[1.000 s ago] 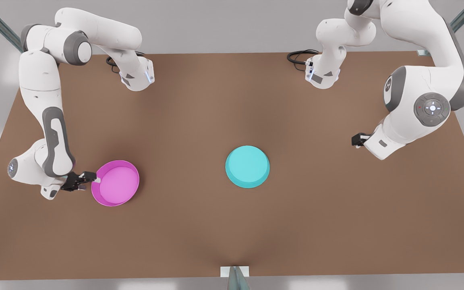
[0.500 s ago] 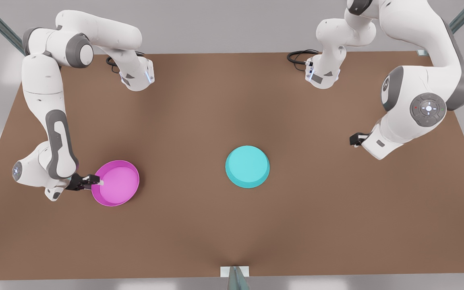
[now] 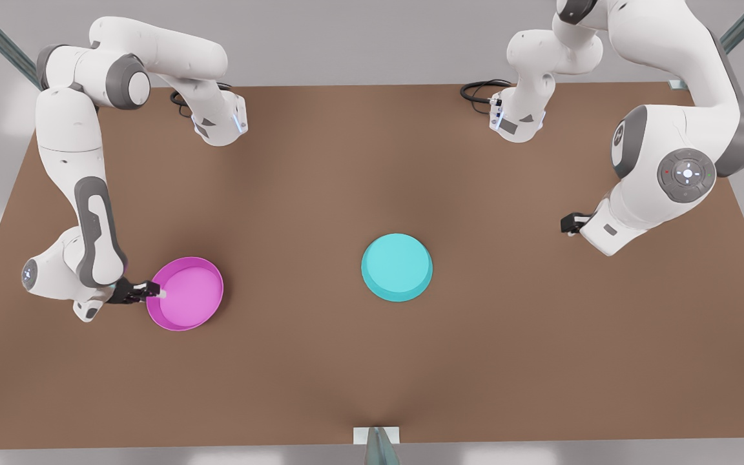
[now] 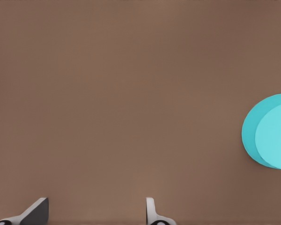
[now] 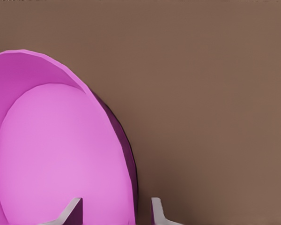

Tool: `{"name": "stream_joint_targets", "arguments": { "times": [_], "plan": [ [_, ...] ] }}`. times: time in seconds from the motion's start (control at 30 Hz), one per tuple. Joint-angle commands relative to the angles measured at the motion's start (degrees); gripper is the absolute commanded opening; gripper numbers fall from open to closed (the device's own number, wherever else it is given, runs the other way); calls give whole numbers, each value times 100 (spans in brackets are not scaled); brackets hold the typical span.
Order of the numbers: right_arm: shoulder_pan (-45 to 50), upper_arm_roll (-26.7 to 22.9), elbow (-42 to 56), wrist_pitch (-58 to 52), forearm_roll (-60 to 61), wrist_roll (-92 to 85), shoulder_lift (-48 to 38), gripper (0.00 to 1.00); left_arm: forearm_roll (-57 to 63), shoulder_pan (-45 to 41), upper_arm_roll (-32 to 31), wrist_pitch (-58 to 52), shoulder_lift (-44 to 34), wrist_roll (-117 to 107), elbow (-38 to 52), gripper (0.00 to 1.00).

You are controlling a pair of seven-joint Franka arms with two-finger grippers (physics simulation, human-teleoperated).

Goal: Flip the blue plate over with the left arm, and stack the pink plate on top of the blue plate with the right arm

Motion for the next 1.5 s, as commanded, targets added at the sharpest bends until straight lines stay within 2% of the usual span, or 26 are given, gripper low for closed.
{"name": "stream_joint_targets", "arguments": {
  "times": [0.0, 0.17, 0.2, 0.27, 0.3, 0.43, 0.7, 0.93, 1.47],
  "plan": [
    [-1, 7, 9, 0, -9, -1, 7, 57, 1, -2, 7, -7, 0, 0, 0, 100],
    [7, 7, -9, 44, -18, -1, 7, 48, 1, -11, -2, 2, 0, 0, 0, 100],
    [7, -1, -9, 44, -18, -36, 7, 42, 1, -11, -2, -7, 0, 0, 0, 100],
    [7, -1, -18, 62, -18, -89, 7, 39, 1, -11, -2, -7, 0, 0, 0, 100],
    [7, -1, -18, 62, -18, -89, 7, 34, 1, -11, -2, -7, 0, 0, 0, 100],
    [7, -1, -18, 70, -9, -71, 33, 34, 1, -20, -11, 2, 0, 0, -9, 100],
    [16, -1, -9, 88, -18, -71, 51, 25, 1, -20, -11, 2, 8, 0, -26, 100],
    [16, -1, -9, 88, -18, -80, 60, 21, 1, -20, -11, 2, 0, 0, -18, 100],
    [95, 16, 0, -70, 8, -19, 33, 21, 1, -20, -11, -7, 0, 0, -9, 100]
  ]
}}
